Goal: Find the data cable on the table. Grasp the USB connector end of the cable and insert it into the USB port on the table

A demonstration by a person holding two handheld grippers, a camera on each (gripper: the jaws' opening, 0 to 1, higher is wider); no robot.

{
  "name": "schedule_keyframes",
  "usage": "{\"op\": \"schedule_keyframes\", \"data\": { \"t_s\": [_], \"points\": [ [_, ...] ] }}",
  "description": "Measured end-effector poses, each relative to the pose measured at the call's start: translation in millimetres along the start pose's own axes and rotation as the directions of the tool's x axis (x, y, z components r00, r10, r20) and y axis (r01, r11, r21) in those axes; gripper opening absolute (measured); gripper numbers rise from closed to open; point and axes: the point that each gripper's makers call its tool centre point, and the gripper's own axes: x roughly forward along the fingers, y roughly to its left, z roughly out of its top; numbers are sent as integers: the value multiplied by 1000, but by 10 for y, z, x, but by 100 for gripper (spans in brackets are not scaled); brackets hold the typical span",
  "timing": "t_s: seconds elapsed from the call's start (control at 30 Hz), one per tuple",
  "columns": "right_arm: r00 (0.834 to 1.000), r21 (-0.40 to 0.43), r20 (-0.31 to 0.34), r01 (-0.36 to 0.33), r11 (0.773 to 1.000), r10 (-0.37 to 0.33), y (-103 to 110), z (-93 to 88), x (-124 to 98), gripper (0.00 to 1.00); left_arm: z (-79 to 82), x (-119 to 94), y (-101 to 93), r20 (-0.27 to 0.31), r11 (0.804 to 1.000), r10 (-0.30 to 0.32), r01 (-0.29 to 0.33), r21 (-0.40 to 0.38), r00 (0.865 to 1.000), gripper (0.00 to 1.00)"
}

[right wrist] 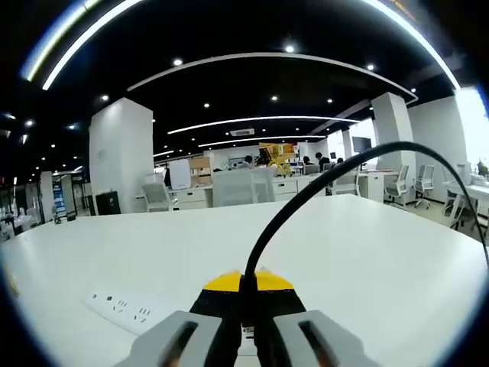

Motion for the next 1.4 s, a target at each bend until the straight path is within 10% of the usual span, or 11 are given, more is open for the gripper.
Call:
{"op": "schedule_keyframes", "data": {
  "t_s": [0.47, 1.4],
  "points": [
    [1000, 118, 26, 2, 993, -5, -89, -13, 21, 5, 34, -11, 3, 9, 1000, 1, -1, 2, 1000, 38],
    [996, 32, -75, 60, 998, -57, -97, -102, 158, 4, 31, -23, -28, 1, 1000, -6, 6, 13, 1000, 38]
  ]
}}
